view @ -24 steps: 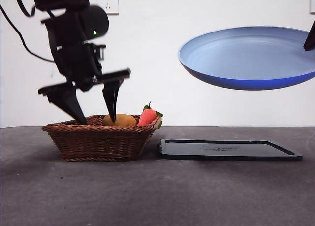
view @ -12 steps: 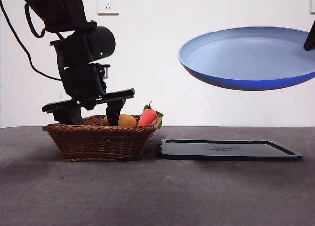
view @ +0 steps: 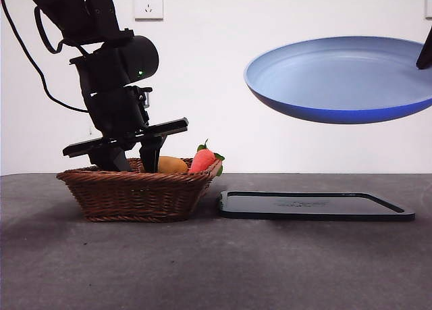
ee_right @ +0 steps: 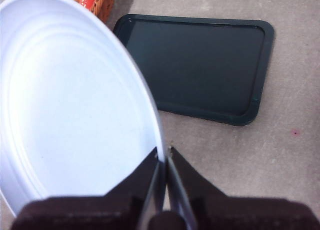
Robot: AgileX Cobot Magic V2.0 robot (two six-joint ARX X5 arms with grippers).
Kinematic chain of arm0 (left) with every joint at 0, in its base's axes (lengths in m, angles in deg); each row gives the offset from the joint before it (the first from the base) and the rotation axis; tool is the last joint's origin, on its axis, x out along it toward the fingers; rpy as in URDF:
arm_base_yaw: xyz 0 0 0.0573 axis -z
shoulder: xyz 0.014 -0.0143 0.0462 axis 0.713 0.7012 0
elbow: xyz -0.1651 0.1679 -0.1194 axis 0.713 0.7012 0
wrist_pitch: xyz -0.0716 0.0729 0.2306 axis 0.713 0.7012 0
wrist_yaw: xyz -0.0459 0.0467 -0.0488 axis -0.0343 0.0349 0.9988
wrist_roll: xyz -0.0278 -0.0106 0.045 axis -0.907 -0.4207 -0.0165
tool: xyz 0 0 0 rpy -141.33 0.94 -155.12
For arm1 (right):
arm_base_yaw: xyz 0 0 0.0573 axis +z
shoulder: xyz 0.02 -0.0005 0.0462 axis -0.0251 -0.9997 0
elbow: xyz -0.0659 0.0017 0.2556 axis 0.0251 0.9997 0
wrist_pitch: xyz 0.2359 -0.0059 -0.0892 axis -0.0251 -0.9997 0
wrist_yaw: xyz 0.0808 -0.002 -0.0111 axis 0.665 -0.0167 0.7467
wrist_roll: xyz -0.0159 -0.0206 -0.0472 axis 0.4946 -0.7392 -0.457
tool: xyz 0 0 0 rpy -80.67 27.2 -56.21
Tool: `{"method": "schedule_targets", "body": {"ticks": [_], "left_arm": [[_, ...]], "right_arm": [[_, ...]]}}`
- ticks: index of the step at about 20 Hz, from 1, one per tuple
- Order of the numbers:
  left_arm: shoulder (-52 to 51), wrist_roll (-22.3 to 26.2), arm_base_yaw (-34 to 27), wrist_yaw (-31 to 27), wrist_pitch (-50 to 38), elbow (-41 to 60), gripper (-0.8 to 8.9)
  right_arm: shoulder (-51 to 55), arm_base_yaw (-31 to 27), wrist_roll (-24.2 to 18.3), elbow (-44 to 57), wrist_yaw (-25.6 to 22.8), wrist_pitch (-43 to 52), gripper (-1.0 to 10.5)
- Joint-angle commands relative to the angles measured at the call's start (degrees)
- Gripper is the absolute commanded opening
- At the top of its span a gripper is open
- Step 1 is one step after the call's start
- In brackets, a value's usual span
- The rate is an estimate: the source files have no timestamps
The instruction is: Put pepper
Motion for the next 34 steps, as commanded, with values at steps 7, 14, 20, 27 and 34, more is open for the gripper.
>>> {"method": "schedule_targets", "body": {"ticks": [7,14,20,27,34], "left_arm": [[-7.0,0.3,0.3,1.7,0.0,-1.1,0.85],[-16.7,2.2,3.8,16.3,0.1,-1.1,0.86],[-15.8,10.6,14.5,12.7,4.4,-1.0,0.86],[-11.6,17.0,20.0,1.4,6.3,-1.0,0.87],[-9.9,18.3,20.2,-0.6,7.1,-1.0,1.85]], "right_arm": [[-1.3,0.0,1.1,-1.1,0.2,0.8,0.1],[-12.4,1.7,7.8,-1.1,0.4,5.0,0.1],[-21.9,7.0,14.5,-1.1,4.8,11.0,0.1],[-22.3,11.0,15.9,-1.1,4.8,10.6,0.1],[-22.3,11.1,16.5,-1.1,6.8,10.5,0.1]]}}
